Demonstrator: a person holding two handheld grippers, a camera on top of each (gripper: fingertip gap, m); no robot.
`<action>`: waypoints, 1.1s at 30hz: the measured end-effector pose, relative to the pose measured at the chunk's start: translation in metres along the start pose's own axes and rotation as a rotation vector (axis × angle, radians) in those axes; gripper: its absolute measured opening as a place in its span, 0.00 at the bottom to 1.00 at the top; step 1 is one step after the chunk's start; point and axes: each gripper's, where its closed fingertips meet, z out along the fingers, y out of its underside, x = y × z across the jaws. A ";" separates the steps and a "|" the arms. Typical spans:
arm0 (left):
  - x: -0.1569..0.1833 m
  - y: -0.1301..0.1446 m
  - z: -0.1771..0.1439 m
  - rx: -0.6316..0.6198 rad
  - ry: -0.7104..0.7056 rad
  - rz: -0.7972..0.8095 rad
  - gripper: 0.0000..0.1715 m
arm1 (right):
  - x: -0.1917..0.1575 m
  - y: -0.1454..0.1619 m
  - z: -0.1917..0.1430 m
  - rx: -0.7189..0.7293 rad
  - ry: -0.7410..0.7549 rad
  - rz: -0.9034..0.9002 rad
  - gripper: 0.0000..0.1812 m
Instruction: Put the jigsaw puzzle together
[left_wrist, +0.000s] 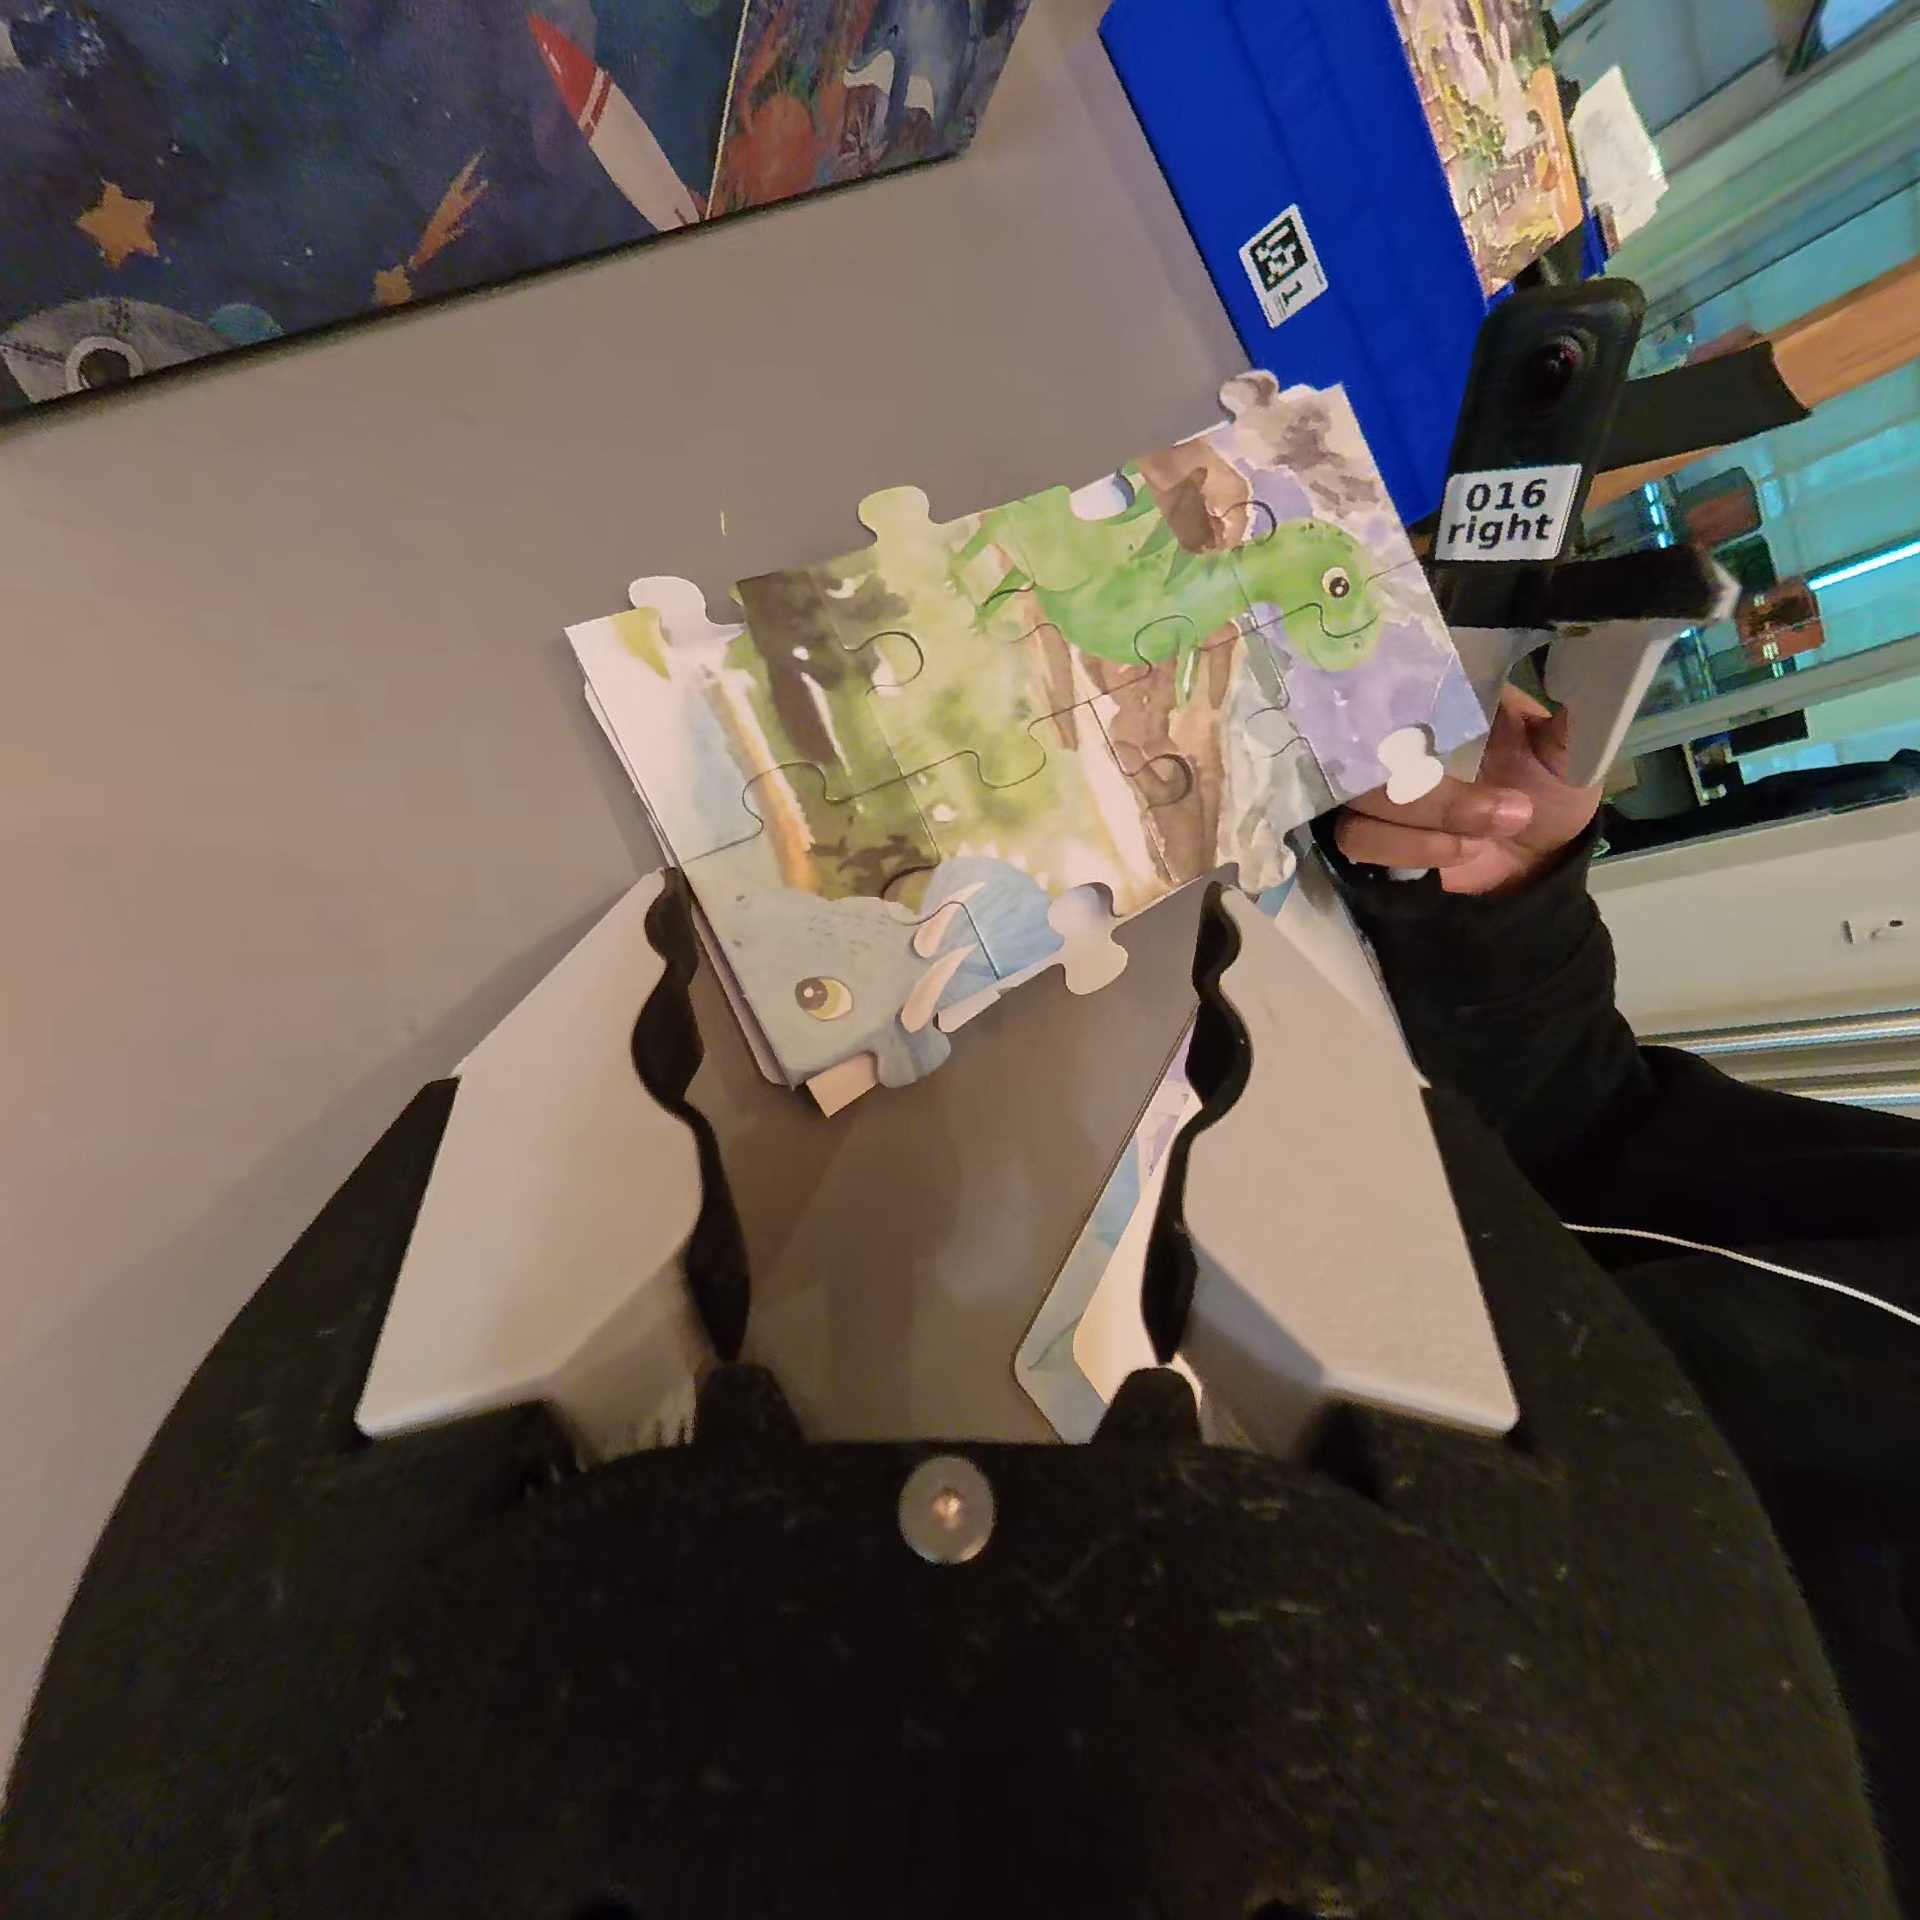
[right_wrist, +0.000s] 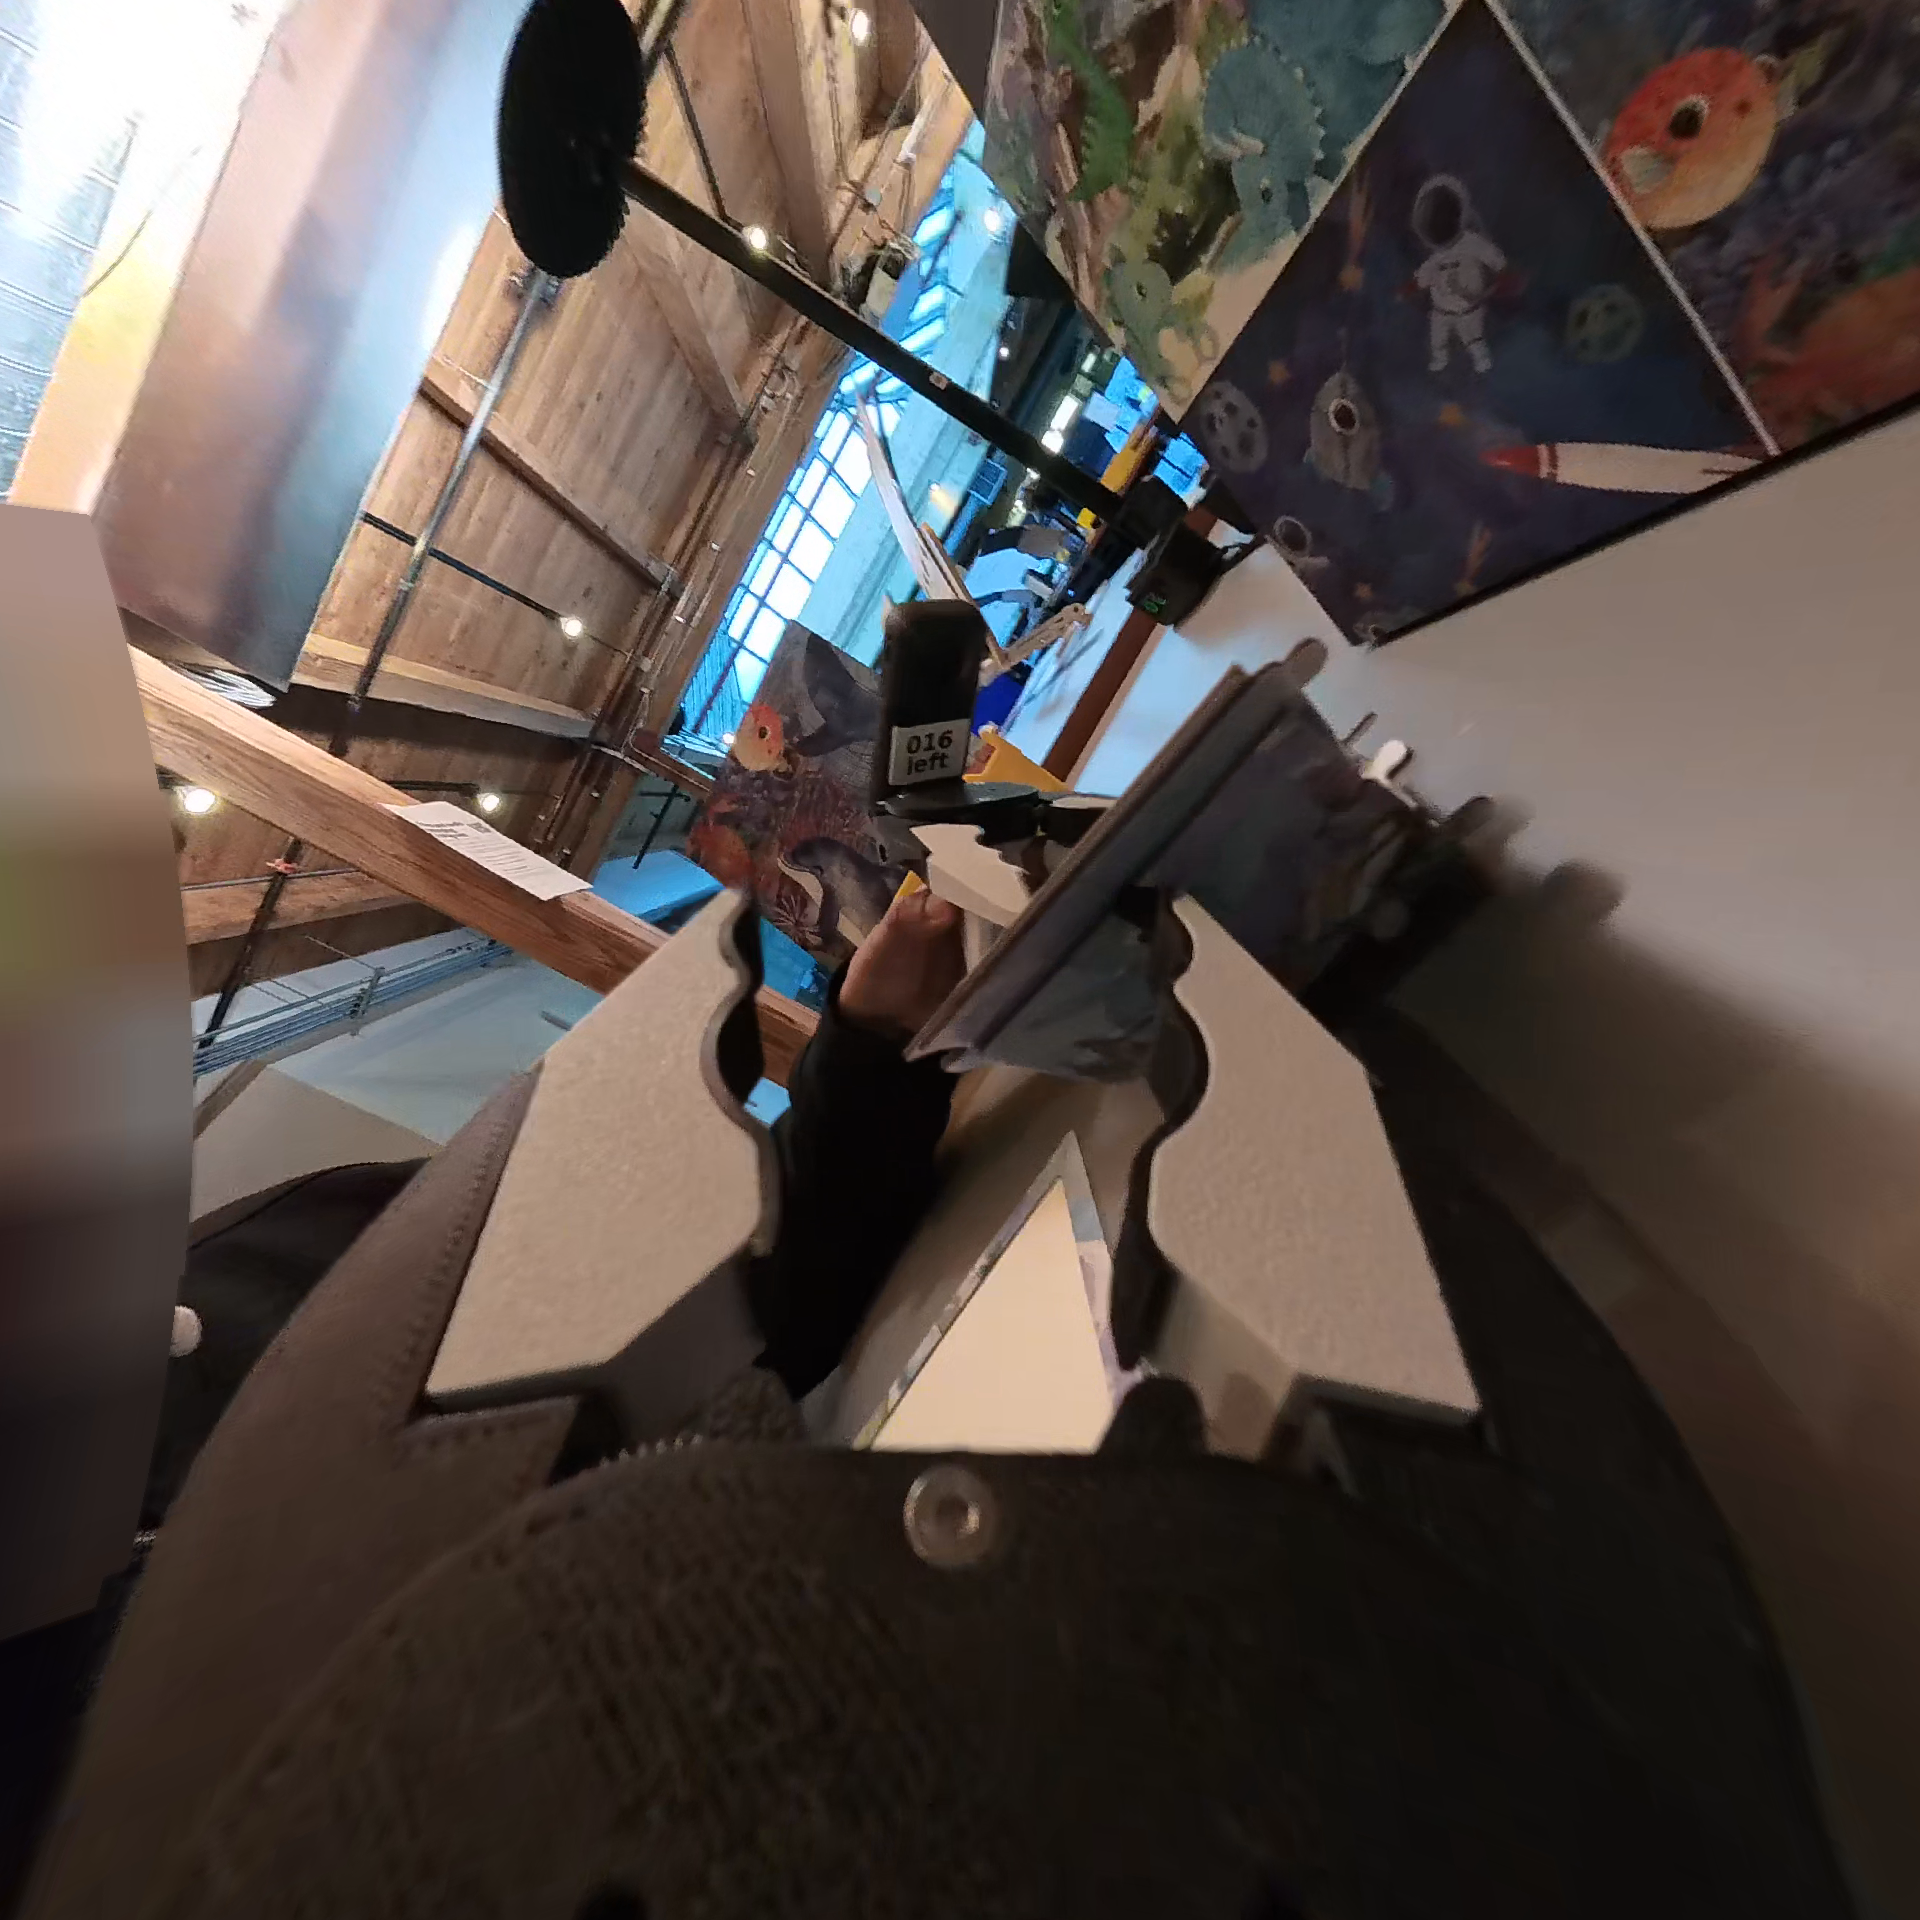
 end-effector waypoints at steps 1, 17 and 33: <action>0.000 0.000 0.000 0.000 -0.002 0.003 0.55 | 0.004 0.000 -0.001 -0.005 0.017 0.002 0.39; 0.005 0.003 0.008 -0.001 0.041 0.011 0.48 | 0.001 0.015 0.003 -0.099 -0.094 0.132 0.29; 0.006 0.004 0.010 -0.006 0.043 0.028 0.47 | 0.043 0.015 -0.020 -0.163 0.183 0.050 0.45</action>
